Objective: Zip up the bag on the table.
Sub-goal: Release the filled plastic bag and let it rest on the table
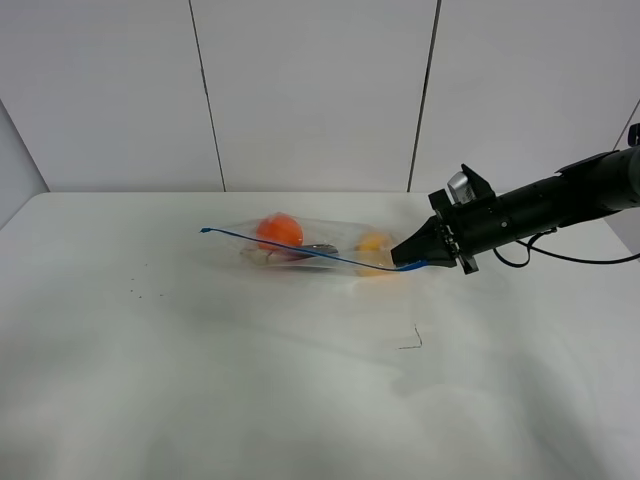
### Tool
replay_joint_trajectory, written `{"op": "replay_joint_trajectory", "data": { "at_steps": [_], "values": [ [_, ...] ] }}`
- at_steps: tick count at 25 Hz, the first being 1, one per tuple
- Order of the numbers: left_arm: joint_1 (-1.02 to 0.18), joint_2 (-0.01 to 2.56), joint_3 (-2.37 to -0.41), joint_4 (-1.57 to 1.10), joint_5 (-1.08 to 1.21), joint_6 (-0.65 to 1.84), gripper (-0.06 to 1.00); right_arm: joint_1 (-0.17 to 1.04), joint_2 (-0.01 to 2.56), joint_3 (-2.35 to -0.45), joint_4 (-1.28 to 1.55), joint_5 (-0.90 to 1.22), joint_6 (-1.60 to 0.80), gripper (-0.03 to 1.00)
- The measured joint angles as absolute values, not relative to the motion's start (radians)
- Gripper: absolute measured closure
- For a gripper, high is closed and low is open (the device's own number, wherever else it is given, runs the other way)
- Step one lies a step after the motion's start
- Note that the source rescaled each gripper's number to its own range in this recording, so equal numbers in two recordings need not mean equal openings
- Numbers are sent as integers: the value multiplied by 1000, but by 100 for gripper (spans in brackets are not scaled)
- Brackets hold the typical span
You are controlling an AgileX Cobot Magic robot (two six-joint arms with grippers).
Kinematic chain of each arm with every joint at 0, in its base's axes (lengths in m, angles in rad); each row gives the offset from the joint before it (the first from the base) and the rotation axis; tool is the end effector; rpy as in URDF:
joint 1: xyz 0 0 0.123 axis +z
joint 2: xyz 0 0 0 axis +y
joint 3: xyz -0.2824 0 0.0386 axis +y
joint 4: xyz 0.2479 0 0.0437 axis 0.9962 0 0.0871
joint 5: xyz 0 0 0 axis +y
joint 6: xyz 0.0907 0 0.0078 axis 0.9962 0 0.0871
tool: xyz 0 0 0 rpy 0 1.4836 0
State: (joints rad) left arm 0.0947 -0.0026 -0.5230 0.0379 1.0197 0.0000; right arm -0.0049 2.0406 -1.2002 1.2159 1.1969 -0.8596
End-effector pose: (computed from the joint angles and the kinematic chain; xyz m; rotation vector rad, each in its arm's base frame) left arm -0.0067 0.0023 0.2869 -0.0950 1.9764 0.1064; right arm 0.3646 0.0777 0.1577 -0.1706 2.6006 1.5218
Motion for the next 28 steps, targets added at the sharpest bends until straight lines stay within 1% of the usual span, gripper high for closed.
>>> {"op": "replay_joint_trajectory", "data": {
  "at_steps": [15,17,18,20,21,22,23,25,26,28],
  "values": [
    [95,-3,-495,52,1050,0,-5,-5,2041,-1200,1219,1197,-874,97],
    [95,-3,-495,52,1050,0,-5,-5,2041,-1200,1219,1197,-874,93],
    [95,-3,-494,52,1050,0,-5,-5,2041,-1200,1219,1198,-874,88],
    [95,-3,-494,52,1050,0,-5,-5,2041,-1200,1219,1200,-874,68],
    [95,-3,-494,52,1050,0,-5,-5,2041,-1200,1219,1201,-874,51],
    [95,-3,-494,52,1050,0,-5,-5,2041,-1200,1219,1200,-874,31],
    [95,-3,-494,52,1050,0,-5,-5,2041,-1200,1219,1196,-874,17],
    [95,-3,-494,53,1050,0,-5,-5,2041,-1200,1219,1176,-874,4],
    [95,-3,-494,53,1050,0,-5,-5,2041,-1200,1219,1167,-869,1],
    [95,-3,-494,53,1050,0,-5,-5,2041,-1200,1219,1151,-861,-2]
  ]
}}
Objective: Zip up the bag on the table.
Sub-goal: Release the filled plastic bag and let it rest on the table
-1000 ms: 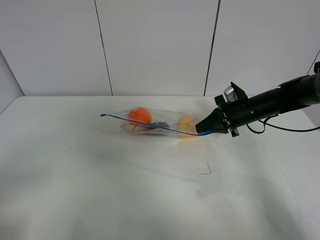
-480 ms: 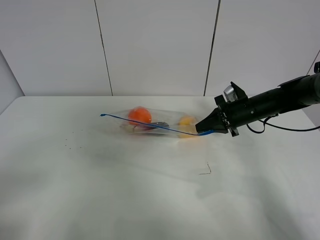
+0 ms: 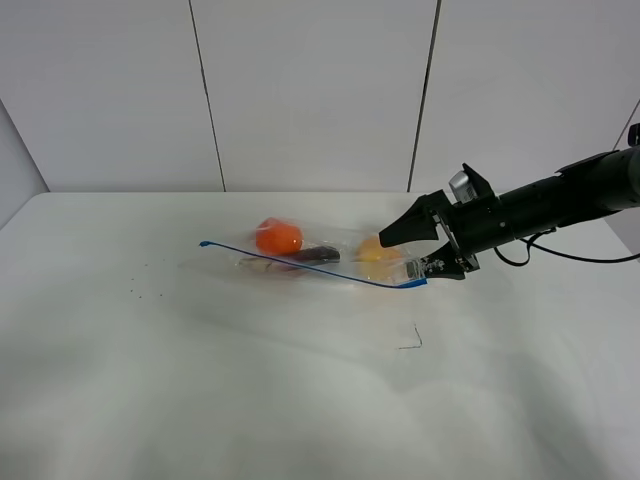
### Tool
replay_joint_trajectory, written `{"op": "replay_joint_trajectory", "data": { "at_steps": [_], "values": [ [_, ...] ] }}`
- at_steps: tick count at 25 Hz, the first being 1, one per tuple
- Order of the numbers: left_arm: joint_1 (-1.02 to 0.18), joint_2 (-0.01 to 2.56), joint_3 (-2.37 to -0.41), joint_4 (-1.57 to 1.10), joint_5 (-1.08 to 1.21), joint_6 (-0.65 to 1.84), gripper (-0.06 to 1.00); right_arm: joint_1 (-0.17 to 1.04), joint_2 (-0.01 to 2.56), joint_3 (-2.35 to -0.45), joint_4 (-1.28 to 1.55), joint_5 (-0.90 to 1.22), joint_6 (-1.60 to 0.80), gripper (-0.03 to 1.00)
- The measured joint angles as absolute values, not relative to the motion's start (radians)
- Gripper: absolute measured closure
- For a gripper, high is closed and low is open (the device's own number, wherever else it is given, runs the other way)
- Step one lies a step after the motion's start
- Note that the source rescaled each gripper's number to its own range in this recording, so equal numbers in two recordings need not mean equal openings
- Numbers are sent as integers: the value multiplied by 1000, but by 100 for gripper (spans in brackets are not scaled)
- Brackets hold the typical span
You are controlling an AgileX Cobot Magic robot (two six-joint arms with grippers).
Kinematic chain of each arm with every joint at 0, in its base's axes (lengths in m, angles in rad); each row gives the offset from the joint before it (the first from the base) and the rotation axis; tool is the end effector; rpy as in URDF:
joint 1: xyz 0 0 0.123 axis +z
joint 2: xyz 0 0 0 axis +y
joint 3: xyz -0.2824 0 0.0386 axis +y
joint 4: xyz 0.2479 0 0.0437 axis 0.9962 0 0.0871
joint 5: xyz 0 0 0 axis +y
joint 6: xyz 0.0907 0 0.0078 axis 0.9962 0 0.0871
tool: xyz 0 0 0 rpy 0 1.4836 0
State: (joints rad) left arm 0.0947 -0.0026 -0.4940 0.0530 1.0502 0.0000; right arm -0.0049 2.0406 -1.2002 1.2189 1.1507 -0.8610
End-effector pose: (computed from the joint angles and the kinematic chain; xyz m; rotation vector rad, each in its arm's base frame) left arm -0.0045 0.0038 0.2764 -0.0985 2.0359 0.1228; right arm 0.3680 0.0763 0.1556 -0.1420 2.5990 1.4678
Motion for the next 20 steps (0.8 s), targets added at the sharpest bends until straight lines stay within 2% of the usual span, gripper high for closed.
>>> {"op": "replay_joint_trajectory", "data": {
  "at_steps": [12,20],
  "values": [
    [95,-3,-494,53,1050,0,-5,-5,2041,-1238,1178,1149,-836,-3],
    [95,-3,-494,53,1050,0,-5,-5,1929,-1301,813,987,-627,-3]
  ]
}}
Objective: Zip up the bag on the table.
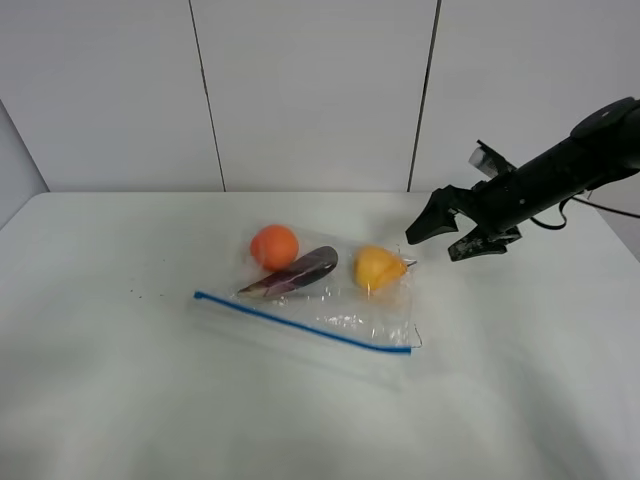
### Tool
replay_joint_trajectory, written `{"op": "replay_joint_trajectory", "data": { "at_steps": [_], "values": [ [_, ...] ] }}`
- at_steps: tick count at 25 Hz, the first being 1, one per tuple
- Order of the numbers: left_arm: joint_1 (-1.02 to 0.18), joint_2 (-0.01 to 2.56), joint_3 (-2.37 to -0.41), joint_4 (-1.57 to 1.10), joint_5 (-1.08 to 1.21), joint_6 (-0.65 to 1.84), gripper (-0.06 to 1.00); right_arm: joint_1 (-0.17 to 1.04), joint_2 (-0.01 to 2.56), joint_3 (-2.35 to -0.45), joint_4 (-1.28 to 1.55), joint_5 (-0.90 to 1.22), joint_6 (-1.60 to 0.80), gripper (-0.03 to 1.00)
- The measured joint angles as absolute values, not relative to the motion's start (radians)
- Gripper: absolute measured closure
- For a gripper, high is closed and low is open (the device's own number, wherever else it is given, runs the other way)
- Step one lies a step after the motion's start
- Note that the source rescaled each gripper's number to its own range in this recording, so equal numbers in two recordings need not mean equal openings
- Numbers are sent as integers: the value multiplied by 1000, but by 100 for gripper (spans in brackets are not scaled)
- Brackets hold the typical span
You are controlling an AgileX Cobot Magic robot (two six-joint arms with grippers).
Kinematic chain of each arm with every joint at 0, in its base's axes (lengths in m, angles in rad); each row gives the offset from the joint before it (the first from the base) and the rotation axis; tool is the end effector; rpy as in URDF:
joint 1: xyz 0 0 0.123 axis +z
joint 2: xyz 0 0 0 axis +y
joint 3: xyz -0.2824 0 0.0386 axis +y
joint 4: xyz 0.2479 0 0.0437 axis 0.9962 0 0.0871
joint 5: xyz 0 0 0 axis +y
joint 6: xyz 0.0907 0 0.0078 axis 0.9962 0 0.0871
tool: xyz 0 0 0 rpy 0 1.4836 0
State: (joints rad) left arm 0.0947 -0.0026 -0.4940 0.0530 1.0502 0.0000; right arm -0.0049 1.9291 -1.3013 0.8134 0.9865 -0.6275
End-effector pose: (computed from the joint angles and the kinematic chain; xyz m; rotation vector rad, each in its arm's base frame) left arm -0.0045 0.0038 0.2764 -0.0985 2.0359 0.1228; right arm 0.3778 0.0534 0.1931 -0.2346 2.7381 0.9095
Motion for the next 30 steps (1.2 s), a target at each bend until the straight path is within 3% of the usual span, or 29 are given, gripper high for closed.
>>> {"op": "replay_joint_trajectory", "data": {
  "at_steps": [10,30],
  "values": [
    [95,-3,-494,53,1050,0,-5,-5,1649,-1301,275,914,-307,-3],
    [95,-3,-494,53,1050,0,-5,-5,1153,-1282,74,1132,-216,-3]
  ]
}}
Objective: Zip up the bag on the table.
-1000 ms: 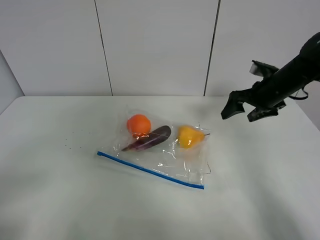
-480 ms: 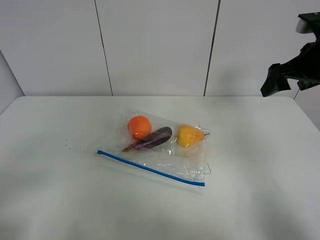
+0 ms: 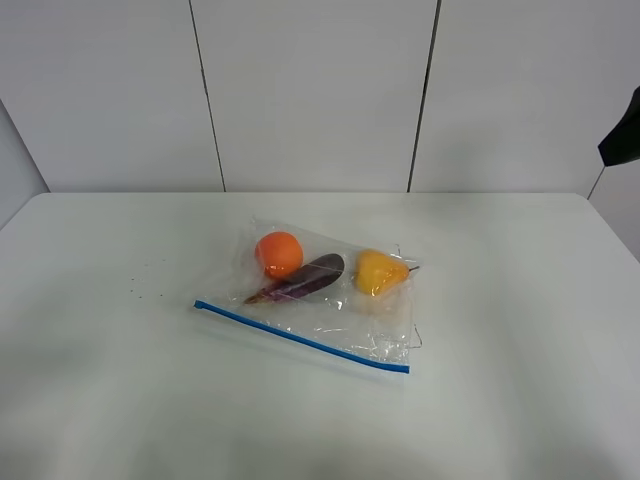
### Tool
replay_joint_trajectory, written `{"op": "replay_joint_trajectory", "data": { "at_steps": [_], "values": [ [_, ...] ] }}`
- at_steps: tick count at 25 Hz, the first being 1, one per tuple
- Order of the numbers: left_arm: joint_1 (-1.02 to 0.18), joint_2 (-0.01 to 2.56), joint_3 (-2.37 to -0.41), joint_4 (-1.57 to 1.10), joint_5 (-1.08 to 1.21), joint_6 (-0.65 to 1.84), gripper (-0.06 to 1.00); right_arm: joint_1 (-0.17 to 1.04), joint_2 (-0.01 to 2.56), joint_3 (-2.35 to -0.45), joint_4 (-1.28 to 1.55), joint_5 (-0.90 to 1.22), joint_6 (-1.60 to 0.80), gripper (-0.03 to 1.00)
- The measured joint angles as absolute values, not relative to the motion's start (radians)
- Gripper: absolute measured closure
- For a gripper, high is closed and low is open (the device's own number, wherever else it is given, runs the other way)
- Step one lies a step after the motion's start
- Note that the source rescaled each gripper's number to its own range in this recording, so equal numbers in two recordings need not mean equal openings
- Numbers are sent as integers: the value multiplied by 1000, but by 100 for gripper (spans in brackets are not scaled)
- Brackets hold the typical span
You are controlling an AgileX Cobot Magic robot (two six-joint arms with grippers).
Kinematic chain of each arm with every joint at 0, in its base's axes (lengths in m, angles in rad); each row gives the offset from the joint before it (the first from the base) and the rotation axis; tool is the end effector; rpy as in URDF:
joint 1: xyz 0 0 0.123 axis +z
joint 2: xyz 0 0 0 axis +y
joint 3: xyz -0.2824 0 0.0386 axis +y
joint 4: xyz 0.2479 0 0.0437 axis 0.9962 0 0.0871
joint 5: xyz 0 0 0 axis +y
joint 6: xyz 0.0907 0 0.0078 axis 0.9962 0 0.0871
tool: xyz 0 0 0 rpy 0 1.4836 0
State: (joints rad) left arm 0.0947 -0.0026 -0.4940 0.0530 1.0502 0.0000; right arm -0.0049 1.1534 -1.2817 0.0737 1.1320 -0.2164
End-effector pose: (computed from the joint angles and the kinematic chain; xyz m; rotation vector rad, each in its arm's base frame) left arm -0.0045 0.0038 0.2764 -0.0985 2.0359 0.1228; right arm 0.2164 0.0050 0.3998 -0.2514 2.4706 0.0024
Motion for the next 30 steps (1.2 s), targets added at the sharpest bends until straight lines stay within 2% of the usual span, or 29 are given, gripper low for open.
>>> {"op": "replay_joint_trajectory", "data": {
  "at_steps": [7,13,30],
  "values": [
    [95,-3,-494,53,1050,0,-5,-5,905,-984,68,1002,-204,-3],
    [95,-3,-494,53,1050,0,-5,-5,666,-785,79,996,-184,-3],
    [95,-3,-494,53,1050,0,-5,-5,104,-582,98,1016,-127,-3]
  ]
}}
